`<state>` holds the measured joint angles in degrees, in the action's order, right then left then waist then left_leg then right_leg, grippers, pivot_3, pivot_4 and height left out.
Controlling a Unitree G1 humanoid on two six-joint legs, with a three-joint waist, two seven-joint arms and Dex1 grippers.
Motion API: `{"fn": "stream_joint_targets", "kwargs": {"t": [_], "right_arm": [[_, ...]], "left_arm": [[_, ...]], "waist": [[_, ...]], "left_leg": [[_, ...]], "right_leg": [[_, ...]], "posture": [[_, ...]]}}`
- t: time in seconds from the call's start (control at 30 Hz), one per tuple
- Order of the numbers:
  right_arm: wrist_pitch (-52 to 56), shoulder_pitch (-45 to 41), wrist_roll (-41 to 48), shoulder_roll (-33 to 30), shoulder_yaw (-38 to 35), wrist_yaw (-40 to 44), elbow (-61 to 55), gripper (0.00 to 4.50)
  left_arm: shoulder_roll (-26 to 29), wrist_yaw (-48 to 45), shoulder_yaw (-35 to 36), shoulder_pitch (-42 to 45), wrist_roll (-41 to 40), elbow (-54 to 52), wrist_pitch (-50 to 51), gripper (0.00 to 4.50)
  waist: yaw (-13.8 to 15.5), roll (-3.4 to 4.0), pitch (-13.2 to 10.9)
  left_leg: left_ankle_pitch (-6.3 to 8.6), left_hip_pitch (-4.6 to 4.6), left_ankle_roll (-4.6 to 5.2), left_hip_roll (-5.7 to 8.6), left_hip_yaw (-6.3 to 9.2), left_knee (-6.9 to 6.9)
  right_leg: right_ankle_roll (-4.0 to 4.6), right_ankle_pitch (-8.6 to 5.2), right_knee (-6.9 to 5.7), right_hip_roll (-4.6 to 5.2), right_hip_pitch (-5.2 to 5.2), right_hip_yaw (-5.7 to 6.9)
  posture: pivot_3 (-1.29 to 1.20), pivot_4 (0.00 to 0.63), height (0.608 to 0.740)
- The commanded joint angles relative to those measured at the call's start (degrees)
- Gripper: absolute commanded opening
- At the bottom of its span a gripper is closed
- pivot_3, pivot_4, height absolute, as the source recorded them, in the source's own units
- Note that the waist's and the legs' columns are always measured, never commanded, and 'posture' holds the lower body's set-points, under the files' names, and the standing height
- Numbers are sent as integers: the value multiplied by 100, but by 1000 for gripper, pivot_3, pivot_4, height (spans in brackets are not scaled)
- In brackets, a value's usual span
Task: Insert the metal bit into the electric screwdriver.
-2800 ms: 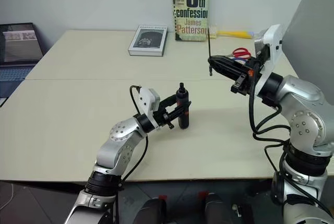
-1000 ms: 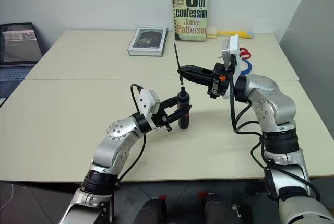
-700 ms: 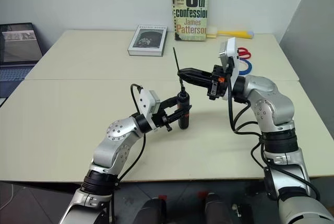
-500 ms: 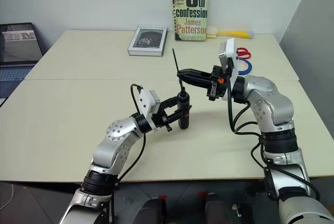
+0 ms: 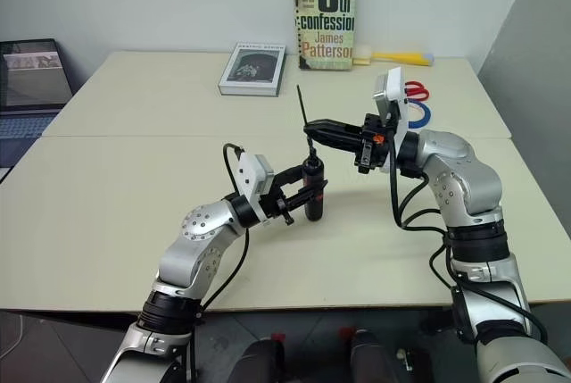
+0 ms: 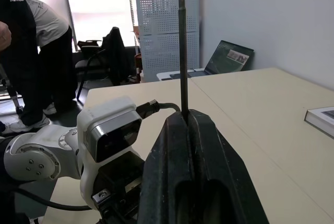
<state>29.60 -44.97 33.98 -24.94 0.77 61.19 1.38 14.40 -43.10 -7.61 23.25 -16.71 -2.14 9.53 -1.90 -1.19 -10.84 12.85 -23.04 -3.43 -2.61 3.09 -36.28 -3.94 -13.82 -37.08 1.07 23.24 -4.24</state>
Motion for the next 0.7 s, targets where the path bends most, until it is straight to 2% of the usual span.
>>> {"fn": "stream_joint_targets", "kwargs": {"t": [0.03,0.7], "right_arm": [[-154,20,-57,-26,-66,15,11,0],[-158,-10,-196,-246,137,389,56,0]], "left_arm": [[44,6,35,-4,-13,-160,-32,1663],[50,2,31,-19,-3,-189,-17,1662]], "waist": [[0,0,0],[-2,0,0]], "left_leg": [[0,0,0,0,0,0],[0,2,0,0,-1,4]], "right_leg": [[0,0,0,0,0,0],[1,-1,0,0,0,0]], "posture": [[0,150,740],[0,150,740]]}}
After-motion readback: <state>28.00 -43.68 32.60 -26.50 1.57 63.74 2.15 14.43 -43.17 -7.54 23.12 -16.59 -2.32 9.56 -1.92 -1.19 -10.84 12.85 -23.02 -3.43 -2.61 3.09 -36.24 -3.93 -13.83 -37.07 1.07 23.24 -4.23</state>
